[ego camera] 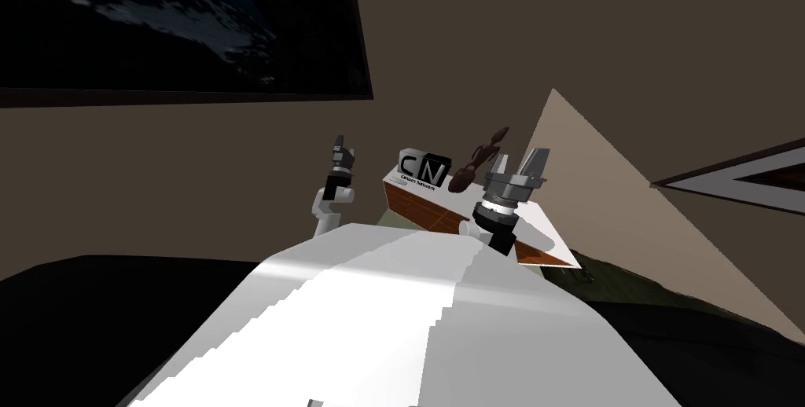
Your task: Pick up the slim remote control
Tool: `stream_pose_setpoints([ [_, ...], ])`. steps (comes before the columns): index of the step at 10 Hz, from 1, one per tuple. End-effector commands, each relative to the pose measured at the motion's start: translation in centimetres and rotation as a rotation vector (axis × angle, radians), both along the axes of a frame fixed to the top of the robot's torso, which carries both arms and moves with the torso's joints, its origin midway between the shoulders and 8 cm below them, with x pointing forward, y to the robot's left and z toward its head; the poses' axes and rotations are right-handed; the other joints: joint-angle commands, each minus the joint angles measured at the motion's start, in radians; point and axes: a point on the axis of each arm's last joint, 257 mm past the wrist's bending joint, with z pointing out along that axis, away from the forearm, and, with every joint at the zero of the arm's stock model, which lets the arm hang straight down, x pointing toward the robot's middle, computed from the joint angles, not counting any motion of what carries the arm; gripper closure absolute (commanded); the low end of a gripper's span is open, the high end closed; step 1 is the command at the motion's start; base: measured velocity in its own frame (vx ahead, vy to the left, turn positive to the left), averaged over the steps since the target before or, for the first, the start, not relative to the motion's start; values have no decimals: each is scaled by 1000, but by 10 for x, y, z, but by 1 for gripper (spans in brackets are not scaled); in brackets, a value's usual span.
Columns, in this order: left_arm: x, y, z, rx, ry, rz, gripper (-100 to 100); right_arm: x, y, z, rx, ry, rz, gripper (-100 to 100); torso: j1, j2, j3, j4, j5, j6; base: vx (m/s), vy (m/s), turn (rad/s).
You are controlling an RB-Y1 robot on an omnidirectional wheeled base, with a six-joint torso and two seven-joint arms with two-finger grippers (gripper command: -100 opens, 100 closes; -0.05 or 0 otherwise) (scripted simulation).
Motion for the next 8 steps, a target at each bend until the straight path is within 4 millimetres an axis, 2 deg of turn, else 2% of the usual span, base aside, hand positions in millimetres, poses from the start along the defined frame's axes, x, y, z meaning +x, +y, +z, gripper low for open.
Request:
stream_pose_setpoints([
  [1, 13, 5, -10, -14, 46, 8, -100, 0, 0, 0, 0, 0, 0, 0, 0, 0, 0, 0, 0, 0, -11, 35, -76],
  [2, 28, 10, -16, -31, 75, 13, -100, 0, 0, 0, 0, 0, 0, 0, 0, 0, 0, 0, 0, -1, -7, 34, -140],
  [3, 30, 12, -23, -36, 102, 18, -100, 0, 0, 0, 0, 0, 0, 0, 0, -1, 0, 0, 0, 0, -6, 33, -79],
  [4, 46, 15, -31, -55, 137, 21, -100, 0, 0, 0, 0, 0, 0, 0, 0, -1, 0, 0, 0, -1, -10, 34, -146],
  [5, 48, 17, -37, -60, 162, 26, -100, 0, 0, 0, 0, 0, 0, 0, 0, 0, 0, 0, 0, 0, -11, 34, -81],
  [6, 61, 18, -42, -78, 190, 26, -100, 0, 0, 0, 0, 0, 0, 0, 0, 0, 0, 0, 0, -1, -7, 35, -155],
  [7, 65, 21, -53, -86, 227, 33, -100, 0, 0, 0, 0, 0, 0, 0, 0, -1, 0, 0, 0, 0, 0, 35, -78],
  [8, 77, 19, -54, -102, 249, 29, -100, 0, 0, 0, 0, 0, 0, 0, 0, -1, 0, 0, 0, -1, 4, 36, -111],
])
